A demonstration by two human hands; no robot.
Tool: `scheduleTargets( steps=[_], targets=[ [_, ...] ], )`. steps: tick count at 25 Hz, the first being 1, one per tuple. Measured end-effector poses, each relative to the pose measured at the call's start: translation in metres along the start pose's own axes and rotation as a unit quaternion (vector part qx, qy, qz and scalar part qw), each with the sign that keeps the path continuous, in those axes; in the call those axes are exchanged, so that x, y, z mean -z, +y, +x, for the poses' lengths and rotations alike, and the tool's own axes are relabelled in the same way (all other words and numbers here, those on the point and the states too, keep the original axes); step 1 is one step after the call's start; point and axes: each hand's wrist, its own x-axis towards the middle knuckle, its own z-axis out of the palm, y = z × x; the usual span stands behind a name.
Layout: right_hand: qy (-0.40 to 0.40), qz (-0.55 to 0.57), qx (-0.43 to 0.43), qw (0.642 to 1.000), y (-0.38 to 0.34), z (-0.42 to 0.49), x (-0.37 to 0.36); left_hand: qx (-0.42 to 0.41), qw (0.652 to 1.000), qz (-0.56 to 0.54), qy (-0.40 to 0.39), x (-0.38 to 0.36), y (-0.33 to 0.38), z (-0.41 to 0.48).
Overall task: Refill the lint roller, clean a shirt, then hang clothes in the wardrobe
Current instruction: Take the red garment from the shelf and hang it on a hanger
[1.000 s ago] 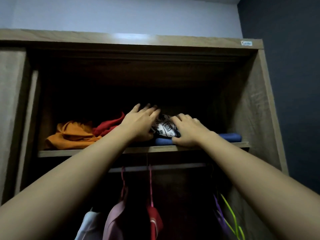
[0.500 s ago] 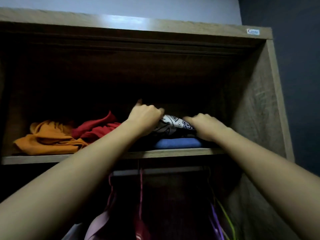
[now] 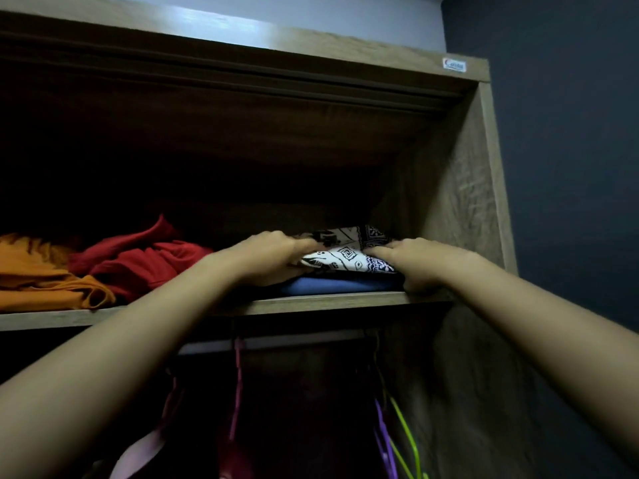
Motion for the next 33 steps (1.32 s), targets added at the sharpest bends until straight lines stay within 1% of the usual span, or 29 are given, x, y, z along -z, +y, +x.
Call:
scheduleTargets(
  steps=[1, 2, 3, 4, 5, 7, 8, 10, 12, 14, 16, 18, 19, 20, 21, 23, 24, 25, 26, 29, 31, 33],
  targets=[
    [-0.042, 0.058, -0.001, 0.997, 0.004, -0.002, 0.007, 0.006, 0.995, -0.094, -0.041, 0.003, -0.003, -0.004],
    [-0.072, 0.117, -0.003, 0.990, 0.007, -0.004, 0.014, 0.008, 0.984, -0.164, -0.074, 0.005, -0.004, -0.007],
    [-0.083, 0.174, -0.004, 0.981, 0.009, -0.005, 0.019, 0.010, 0.975, -0.196, -0.100, 0.006, -0.003, -0.008],
    [-0.081, 0.217, -0.005, 0.973, 0.009, -0.003, 0.021, 0.019, 0.972, -0.201, -0.123, 0.006, -0.002, -0.007],
    [-0.066, 0.232, -0.003, 0.970, 0.005, 0.000, 0.020, 0.029, 0.971, -0.186, -0.149, 0.004, 0.000, -0.006],
    [-0.018, 0.173, 0.001, 0.985, -0.007, 0.008, 0.005, 0.054, 0.973, -0.124, -0.185, -0.001, 0.007, -0.002],
    [0.006, 0.153, 0.002, 0.988, -0.012, 0.011, -0.004, 0.067, 0.976, -0.100, -0.181, -0.004, 0.011, -0.001],
    [0.030, 0.160, 0.006, 0.987, -0.017, 0.014, -0.016, 0.088, 0.981, -0.084, -0.151, -0.009, 0.015, -0.002],
    [0.038, 0.162, 0.009, 0.986, -0.015, 0.014, -0.018, 0.103, 0.984, -0.083, -0.122, -0.012, 0.018, -0.006],
    [0.039, 0.123, 0.006, 0.992, -0.015, 0.013, -0.015, 0.110, 0.988, -0.049, -0.092, -0.012, 0.024, -0.012],
    [0.079, 0.087, 0.019, 0.993, -0.022, 0.013, -0.009, 0.109, 0.993, 0.015, -0.037, -0.003, 0.025, -0.019],
    [0.139, 0.107, 0.055, 0.983, -0.039, 0.011, -0.001, 0.127, 0.991, 0.042, 0.018, 0.018, 0.012, -0.032],
    [0.157, 0.131, 0.074, 0.976, -0.051, 0.009, 0.003, 0.149, 0.987, 0.051, 0.011, 0.030, -0.001, -0.040],
    [0.164, 0.149, 0.097, 0.970, -0.065, 0.008, 0.007, 0.185, 0.980, 0.064, -0.027, 0.042, -0.017, -0.049],
    [0.161, 0.152, 0.120, 0.968, -0.079, 0.007, 0.010, 0.235, 0.965, 0.069, -0.089, 0.051, -0.031, -0.060],
    [0.153, 0.127, 0.147, 0.969, -0.104, 0.008, 0.012, 0.324, 0.923, 0.030, -0.205, 0.058, -0.052, -0.080],
    [0.148, 0.110, 0.148, 0.972, -0.111, 0.008, 0.012, 0.344, 0.911, -0.004, -0.228, 0.055, -0.057, -0.085],
    [0.145, 0.098, 0.146, 0.974, -0.115, 0.009, 0.011, 0.346, 0.912, -0.021, -0.221, 0.049, -0.059, -0.087],
    [0.144, 0.086, 0.139, 0.976, -0.117, 0.009, 0.008, 0.337, 0.921, -0.010, -0.195, 0.043, -0.060, -0.086],
    [0.145, 0.075, 0.115, 0.980, -0.118, 0.007, 0.004, 0.296, 0.943, 0.075, -0.134, 0.032, -0.062, -0.080],
    [0.125, 0.094, 0.109, 0.982, -0.119, 0.006, 0.006, 0.277, 0.952, 0.093, -0.092, 0.034, -0.066, -0.081],
    [0.113, 0.112, 0.105, 0.982, -0.120, 0.007, 0.006, 0.263, 0.959, 0.103, 0.000, 0.045, -0.071, -0.084]
  ],
)
